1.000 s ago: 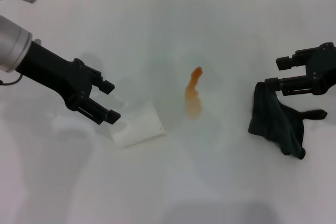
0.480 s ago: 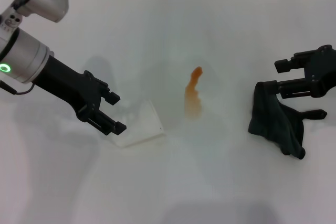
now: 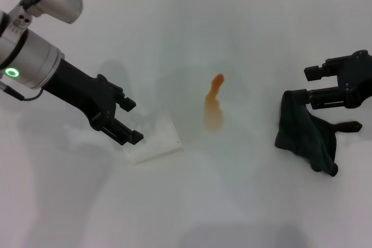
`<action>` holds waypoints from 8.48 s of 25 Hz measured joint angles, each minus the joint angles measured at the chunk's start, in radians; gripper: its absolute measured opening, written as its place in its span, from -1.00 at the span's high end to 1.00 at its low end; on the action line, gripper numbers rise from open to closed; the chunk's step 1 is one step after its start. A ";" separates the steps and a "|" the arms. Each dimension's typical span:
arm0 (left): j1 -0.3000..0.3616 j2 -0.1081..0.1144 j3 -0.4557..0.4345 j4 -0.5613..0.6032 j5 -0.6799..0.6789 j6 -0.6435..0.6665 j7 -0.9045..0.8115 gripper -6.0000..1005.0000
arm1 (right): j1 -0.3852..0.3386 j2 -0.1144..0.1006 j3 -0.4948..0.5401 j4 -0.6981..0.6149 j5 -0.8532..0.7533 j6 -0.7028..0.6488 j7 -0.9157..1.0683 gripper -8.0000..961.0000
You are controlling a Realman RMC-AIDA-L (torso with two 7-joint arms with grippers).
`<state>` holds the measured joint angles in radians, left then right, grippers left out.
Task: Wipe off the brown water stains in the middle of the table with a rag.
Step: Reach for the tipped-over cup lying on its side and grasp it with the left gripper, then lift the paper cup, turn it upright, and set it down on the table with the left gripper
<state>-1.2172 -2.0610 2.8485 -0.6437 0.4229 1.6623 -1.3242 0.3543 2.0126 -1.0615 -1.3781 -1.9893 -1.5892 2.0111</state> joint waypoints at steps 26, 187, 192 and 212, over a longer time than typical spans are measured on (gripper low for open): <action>-0.008 -0.010 0.000 0.055 -0.003 -0.055 -0.013 -0.57 | 0.000 0.000 0.008 -0.004 0.001 0.000 -0.004 -0.34; 0.595 -0.021 -0.003 0.367 -1.022 -0.332 0.469 -0.14 | -0.017 -0.002 -0.052 -0.009 0.044 0.032 0.002 -0.35; 0.599 -0.021 -0.003 0.367 -1.018 -0.332 0.470 -0.14 | -0.017 -0.002 -0.052 -0.009 0.044 0.031 0.002 -0.35; 0.625 -0.021 -0.003 0.358 -1.016 -0.338 0.510 -0.15 | -0.015 -0.002 -0.054 -0.015 0.056 0.028 0.001 -0.35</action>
<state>-0.5921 -2.0816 2.8455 -0.2861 -0.5931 1.3245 -0.8137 0.3390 2.0110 -1.1152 -1.3931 -1.9333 -1.5615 2.0125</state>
